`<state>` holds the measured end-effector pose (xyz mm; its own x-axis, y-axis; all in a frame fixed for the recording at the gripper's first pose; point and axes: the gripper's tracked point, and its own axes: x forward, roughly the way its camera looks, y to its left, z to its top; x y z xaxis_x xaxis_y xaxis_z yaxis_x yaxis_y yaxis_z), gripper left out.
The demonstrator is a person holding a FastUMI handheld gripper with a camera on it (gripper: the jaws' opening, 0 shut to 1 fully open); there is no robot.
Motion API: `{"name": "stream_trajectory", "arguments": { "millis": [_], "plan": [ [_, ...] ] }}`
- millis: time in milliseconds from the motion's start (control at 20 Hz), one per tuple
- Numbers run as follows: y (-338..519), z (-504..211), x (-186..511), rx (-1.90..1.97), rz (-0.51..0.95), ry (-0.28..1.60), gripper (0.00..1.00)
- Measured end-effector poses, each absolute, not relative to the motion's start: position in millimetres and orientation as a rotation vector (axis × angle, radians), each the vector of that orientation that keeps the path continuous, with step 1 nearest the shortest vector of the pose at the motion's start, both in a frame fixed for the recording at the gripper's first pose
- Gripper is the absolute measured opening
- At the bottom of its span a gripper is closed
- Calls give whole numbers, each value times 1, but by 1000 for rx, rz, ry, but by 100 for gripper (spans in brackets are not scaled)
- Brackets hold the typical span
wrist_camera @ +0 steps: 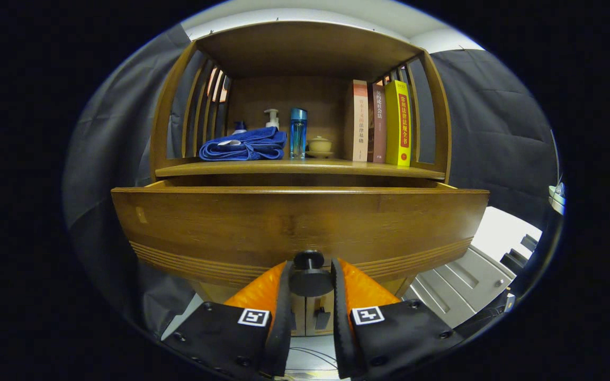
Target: Pull open the drawer, take out the items inside it, and place them on the countertop above the cabinet.
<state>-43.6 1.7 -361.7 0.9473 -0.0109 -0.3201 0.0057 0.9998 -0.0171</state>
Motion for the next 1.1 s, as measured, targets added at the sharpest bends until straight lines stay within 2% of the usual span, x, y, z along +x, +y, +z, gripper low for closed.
{"name": "stream_trajectory", "arguments": {
  "millis": [650, 700, 1100],
  "plan": [
    [0, -360, -68, -27, 14, 366, 43],
    [0, -363, -68, -29, 10, 364, 38],
    [-5, -356, -105, -46, 20, 396, 38]
  ]
}}
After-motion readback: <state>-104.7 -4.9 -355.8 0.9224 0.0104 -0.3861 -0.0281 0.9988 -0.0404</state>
